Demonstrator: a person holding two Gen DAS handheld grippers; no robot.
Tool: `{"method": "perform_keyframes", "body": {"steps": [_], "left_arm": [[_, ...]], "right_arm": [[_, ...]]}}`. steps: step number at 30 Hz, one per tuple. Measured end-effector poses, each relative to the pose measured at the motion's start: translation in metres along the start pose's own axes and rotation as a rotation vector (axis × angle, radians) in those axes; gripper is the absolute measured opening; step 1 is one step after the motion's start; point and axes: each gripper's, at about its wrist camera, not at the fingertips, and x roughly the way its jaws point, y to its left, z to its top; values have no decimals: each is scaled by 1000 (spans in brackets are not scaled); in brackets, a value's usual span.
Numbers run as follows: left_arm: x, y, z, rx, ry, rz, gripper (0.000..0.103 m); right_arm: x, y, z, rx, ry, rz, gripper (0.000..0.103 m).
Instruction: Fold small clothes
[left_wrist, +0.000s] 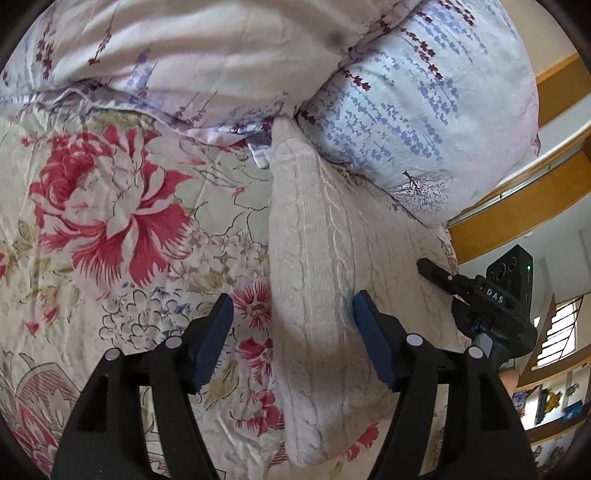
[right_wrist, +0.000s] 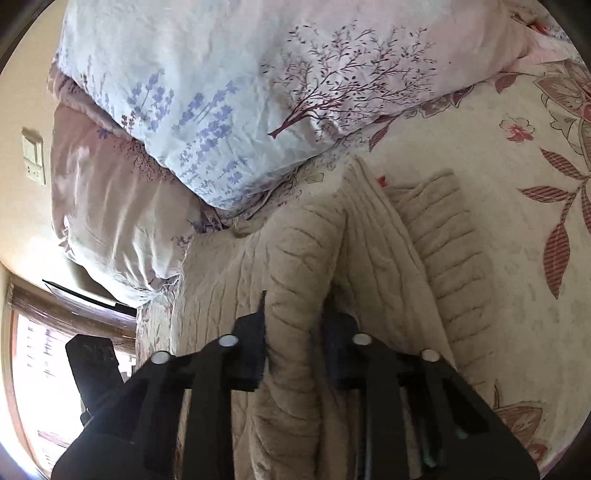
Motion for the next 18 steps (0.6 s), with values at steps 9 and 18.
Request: {"method": "perform_keyframes", "body": {"steps": [9, 18], "left_arm": [[-6, -3, -6, 7, 27, -34, 69], [-7, -20, -16, 70, 54, -72, 70]], "right_arm": [[-42, 52, -7, -249, -195, -155, 16], [-68, 50, -3, -329, -270, -320, 16]]}}
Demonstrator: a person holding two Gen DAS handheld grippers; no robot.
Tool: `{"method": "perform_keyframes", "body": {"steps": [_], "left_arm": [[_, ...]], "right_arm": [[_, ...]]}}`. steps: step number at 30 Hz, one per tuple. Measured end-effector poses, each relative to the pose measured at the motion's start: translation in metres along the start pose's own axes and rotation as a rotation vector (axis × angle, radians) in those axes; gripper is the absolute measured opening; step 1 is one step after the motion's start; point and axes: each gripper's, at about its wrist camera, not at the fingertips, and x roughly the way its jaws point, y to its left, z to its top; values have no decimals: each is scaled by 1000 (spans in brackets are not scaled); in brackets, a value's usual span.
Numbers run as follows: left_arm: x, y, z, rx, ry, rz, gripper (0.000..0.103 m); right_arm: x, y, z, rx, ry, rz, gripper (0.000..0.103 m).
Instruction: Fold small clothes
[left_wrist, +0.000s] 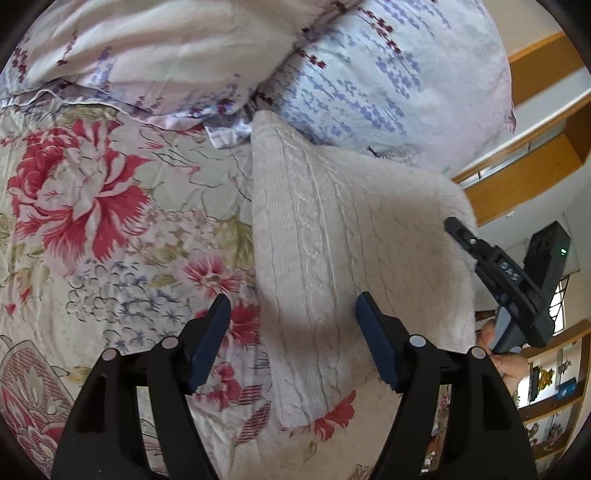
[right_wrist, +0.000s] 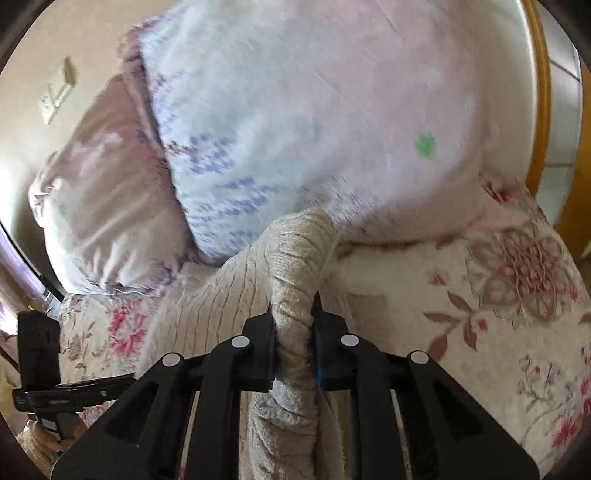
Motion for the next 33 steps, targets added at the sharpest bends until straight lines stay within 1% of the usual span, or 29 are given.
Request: {"method": "perform_keyframes", "body": {"steps": [3, 5, 7, 8, 9, 11, 12, 13, 15, 18, 21, 23, 24, 26, 27, 29, 30, 31, 32, 33], "left_arm": [[2, -1, -3, 10, 14, -3, 70], [3, -2, -4, 12, 21, -9, 70], [3, -3, -5, 18, 27, -12, 70], [4, -4, -5, 19, 30, -16, 70], [2, -5, -7, 23, 31, -19, 70], [-5, -5, -12, 37, 30, -23, 70], [-10, -5, -15, 48, 26, -26, 70], [-14, -4, -17, 52, 23, -25, 70], [-22, -1, -22, 52, 20, -36, 70], [-25, 3, -28, 43, 28, -44, 69], [-22, 5, -38, 27, 56, -52, 69], [-18, 5, -44, 23, 69, -48, 67], [-16, 5, -46, 23, 74, -46, 66], [-13, 5, -51, 22, 84, -37, 62], [-12, 4, -52, 22, 87, -34, 60], [-10, 4, -55, 22, 86, -29, 55], [-9, 3, -55, 20, 84, -28, 50], [-8, 4, -56, 17, 86, -36, 41], [-6, 4, -56, 11, 94, -58, 33], [-4, 4, -56, 7, 102, -80, 19]], "right_arm": [[0, -7, -4, 21, -8, 13, 16], [7, -15, -5, 38, 9, 0, 16], [25, -25, -9, 58, 62, -52, 17], [38, -34, -13, 87, 108, -81, 17], [44, -41, -16, 111, 131, -100, 22], [35, -57, -19, 192, 114, -71, 31], [26, -63, -20, 231, 100, -57, 43], [10, -69, -23, 269, 79, -36, 51], [-14, -76, -33, 297, 44, 28, 53], [-40, -76, -54, 310, 50, 103, 52], [-56, -71, -77, 302, 57, 147, 52], [-61, -64, -86, 283, 59, 149, 50], [-61, -61, -89, 271, 64, 143, 46], [-58, -55, -92, 246, 74, 132, 45], [-55, -52, -94, 234, 80, 126, 42], [-50, -49, -98, 213, 91, 113, 30], [-47, -47, -99, 203, 93, 107, 17], [-45, -46, -100, 194, 89, 103, 12], [-48, -44, -100, 186, 64, 96, 12], [-53, -43, -98, 182, 39, 91, 11]]}}
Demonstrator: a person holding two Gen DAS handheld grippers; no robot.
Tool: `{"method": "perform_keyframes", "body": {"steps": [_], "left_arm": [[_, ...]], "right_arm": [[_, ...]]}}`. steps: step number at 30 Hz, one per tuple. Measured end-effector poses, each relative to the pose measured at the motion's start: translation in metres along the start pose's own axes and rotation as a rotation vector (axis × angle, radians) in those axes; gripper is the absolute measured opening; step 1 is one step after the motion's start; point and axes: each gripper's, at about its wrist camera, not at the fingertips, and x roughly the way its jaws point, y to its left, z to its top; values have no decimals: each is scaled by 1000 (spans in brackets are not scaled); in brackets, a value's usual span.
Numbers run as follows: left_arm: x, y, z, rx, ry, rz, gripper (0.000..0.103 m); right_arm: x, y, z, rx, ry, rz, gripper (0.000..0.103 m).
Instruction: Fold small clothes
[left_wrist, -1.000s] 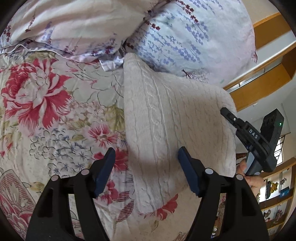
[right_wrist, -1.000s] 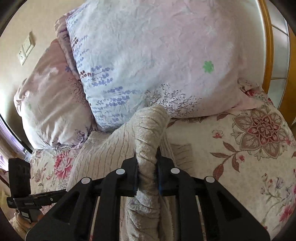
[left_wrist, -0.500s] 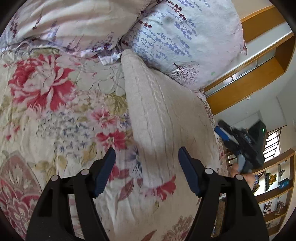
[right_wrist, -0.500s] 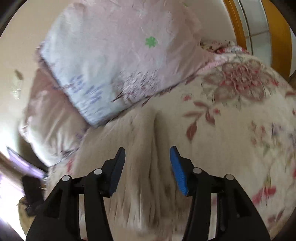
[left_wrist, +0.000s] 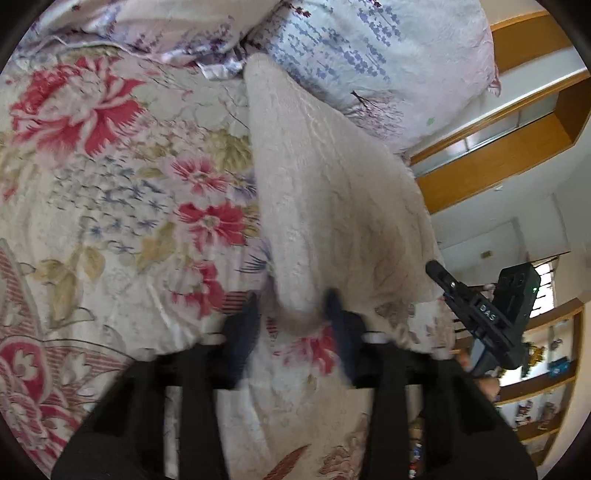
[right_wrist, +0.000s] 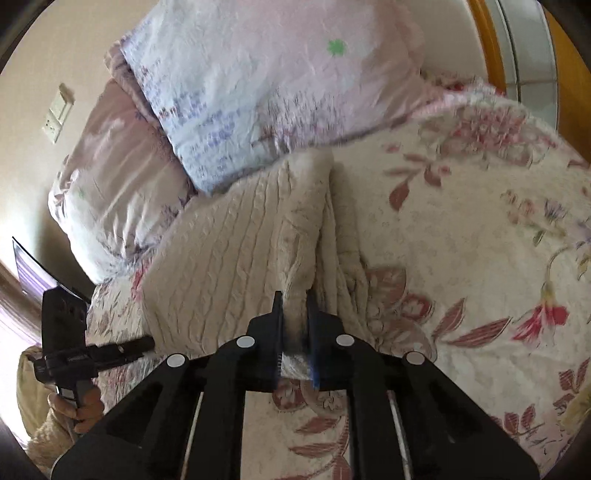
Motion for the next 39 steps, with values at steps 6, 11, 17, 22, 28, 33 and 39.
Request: {"method": "perform_keyframes", "body": {"steps": [6, 11, 17, 22, 28, 33, 39], "left_arm": [[-10, -10, -6, 75, -36, -34, 14], [1, -6, -12, 76, -19, -1, 13], [-1, -2, -9, 48, -11, 8, 24], [-12, -1, 2, 30, -65, 23, 58], [-4, 2, 13, -5, -59, 52, 63], [9, 0, 19, -32, -42, 40, 64], [13, -9, 24, -9, -50, 30, 65]], "right_arm": [[-38, 18, 13, -92, -152, -74, 10], [5, -11, -5, -30, 22, -203, 10], [-1, -11, 3, -9, 58, -129, 18], [-6, -14, 28, 68, 4, -18, 41], [30, -21, 45, 153, 58, 8, 41], [45, -3, 48, 64, 44, -45, 13], [32, -9, 55, 32, -61, -178, 9]]}}
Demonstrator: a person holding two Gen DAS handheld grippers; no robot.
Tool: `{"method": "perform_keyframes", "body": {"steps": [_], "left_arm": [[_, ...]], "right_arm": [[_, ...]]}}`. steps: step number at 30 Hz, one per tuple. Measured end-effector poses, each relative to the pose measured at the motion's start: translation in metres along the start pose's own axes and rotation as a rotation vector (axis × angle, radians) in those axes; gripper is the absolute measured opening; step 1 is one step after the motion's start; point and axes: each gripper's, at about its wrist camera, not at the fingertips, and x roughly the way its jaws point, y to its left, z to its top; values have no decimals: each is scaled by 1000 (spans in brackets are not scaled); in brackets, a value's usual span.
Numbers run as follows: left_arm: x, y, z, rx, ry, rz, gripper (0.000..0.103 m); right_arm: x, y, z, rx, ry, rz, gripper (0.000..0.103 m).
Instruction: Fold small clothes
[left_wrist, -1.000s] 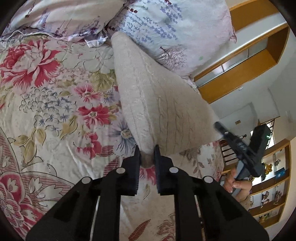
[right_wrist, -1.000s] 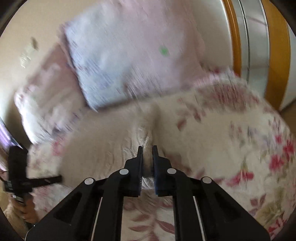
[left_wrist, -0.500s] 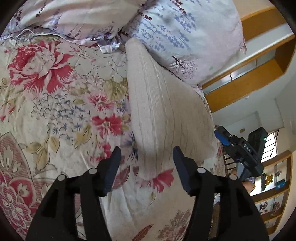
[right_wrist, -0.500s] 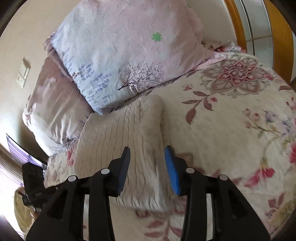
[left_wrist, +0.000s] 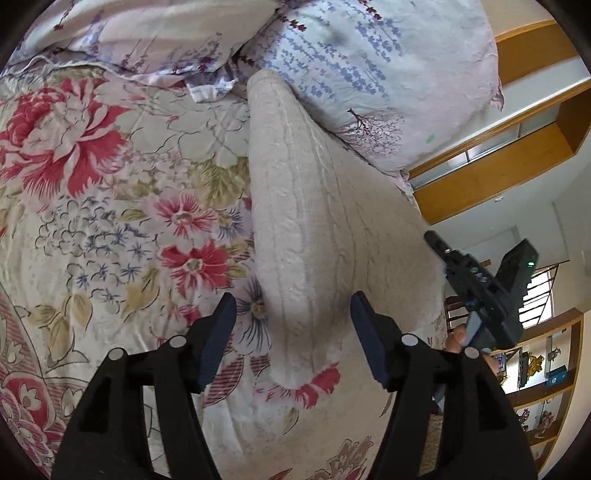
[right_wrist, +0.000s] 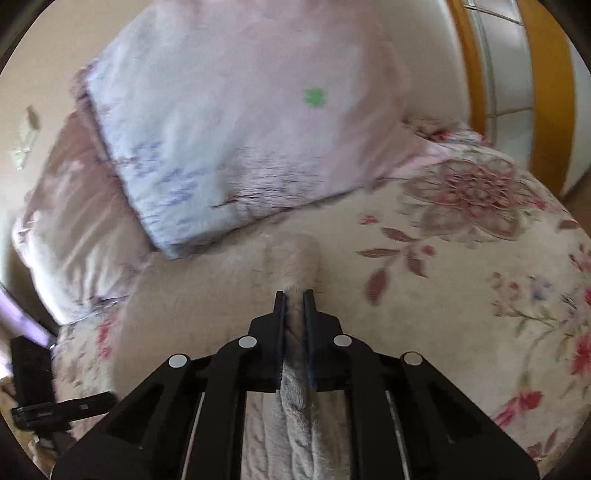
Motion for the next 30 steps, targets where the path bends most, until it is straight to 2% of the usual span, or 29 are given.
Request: {"method": "perform_keyframes", "body": {"steps": [3, 7, 8, 10, 11, 13, 16, 18, 19, 21, 25, 27, 29, 30], "left_arm": [[5, -2, 5, -2, -1, 0, 65], [9, -1, 5, -10, 9, 3, 65], [9, -1, 4, -8, 9, 3, 65], [8, -1, 4, -7, 6, 3, 65], [9, -1, 4, -9, 8, 3, 65], [8, 1, 2, -12, 11, -1, 66], [11, -1, 1, -9, 16, -5, 66], [13, -4, 1, -10, 22, -8, 66], [15, -4, 0, -10, 27, -9, 66], [16, -5, -1, -8, 33, -11, 66], [11, -8, 1, 4, 22, -13, 67], [6, -7, 4, 2, 13, -17, 70], [2, -6, 9, -2, -2, -17, 70], [1, -6, 11, -4, -5, -17, 71]], "right_arm": [[24, -10, -11, 25, 81, -51, 9], [14, 1, -7, -13, 58, -83, 12], [6, 3, -5, -11, 37, -75, 17], [-11, 8, -3, -12, -14, -66, 34], [-19, 13, -4, -23, -42, -46, 47], [-26, 22, -5, -58, -51, 6, 50], [-17, 42, -13, -142, 16, 48, 52], [-2, 45, -18, -175, 70, 8, 56], [16, 42, -23, -184, 137, -47, 57], [23, 36, -29, -203, 117, -69, 59], [19, 23, -21, -123, 153, 1, 59], [6, 13, -13, -46, 149, 72, 59], [-8, -3, -4, 66, 121, 147, 68], [-11, -10, 1, 107, 107, 162, 77]]}}
